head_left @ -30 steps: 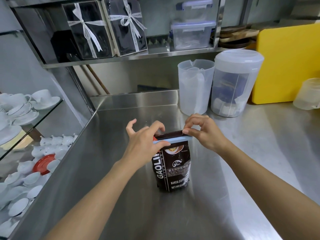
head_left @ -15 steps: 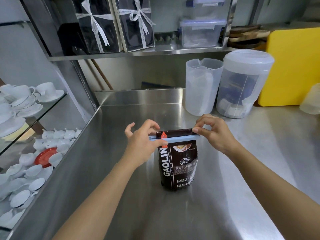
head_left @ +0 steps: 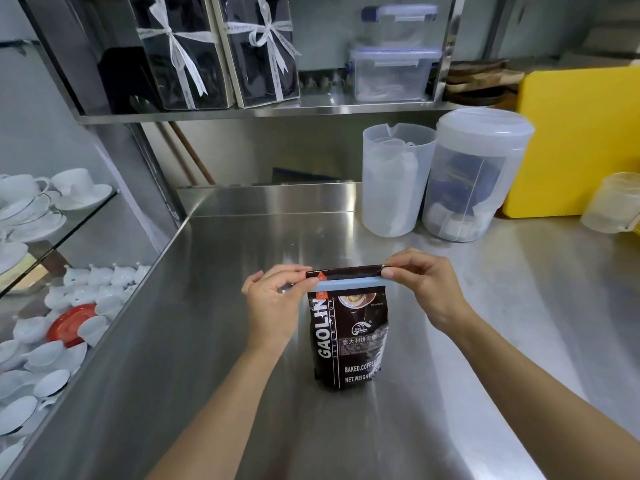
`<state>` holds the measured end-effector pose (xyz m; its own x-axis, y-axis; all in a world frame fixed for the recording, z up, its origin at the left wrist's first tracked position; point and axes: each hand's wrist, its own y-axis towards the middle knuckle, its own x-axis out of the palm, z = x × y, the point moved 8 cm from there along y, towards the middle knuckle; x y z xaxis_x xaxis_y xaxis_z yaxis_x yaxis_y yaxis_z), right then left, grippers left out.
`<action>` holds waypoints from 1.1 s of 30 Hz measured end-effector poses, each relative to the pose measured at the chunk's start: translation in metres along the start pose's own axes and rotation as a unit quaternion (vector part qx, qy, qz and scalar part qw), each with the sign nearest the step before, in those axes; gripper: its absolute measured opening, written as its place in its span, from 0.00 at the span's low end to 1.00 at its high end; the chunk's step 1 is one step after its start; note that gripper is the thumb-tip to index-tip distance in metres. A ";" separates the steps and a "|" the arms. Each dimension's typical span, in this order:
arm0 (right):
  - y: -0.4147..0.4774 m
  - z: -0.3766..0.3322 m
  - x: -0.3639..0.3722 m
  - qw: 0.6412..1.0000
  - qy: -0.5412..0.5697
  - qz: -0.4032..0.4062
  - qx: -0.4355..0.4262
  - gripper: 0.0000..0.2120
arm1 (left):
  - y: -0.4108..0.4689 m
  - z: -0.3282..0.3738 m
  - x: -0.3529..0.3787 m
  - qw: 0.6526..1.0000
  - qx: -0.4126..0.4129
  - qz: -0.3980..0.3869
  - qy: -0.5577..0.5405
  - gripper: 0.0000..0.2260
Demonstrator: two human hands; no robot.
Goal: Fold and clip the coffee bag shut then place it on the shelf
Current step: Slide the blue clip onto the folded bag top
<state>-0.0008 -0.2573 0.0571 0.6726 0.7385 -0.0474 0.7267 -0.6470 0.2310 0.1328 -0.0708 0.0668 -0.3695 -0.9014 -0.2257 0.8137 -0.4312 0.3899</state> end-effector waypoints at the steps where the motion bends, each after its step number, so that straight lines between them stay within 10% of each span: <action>1: 0.000 0.004 -0.003 0.999 0.033 0.003 0.011 0.09 | 0.001 -0.001 0.001 1.000 -0.001 -0.002 0.005 0.09; 13: 0.008 0.003 -0.006 1.000 0.029 -0.006 0.005 0.11 | -0.002 0.003 0.002 0.999 0.034 0.021 0.030 0.17; 33: 0.010 -0.010 -0.001 0.996 -0.061 -0.050 -0.039 0.11 | -0.006 0.002 0.002 0.996 0.050 0.031 0.071 0.04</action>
<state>0.0042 -0.2628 0.0691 0.6123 0.7674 -0.1902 0.7813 -0.5506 0.2940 0.1263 -0.0702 0.0659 -0.2472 -0.9143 -0.3208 0.7815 -0.3839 0.4919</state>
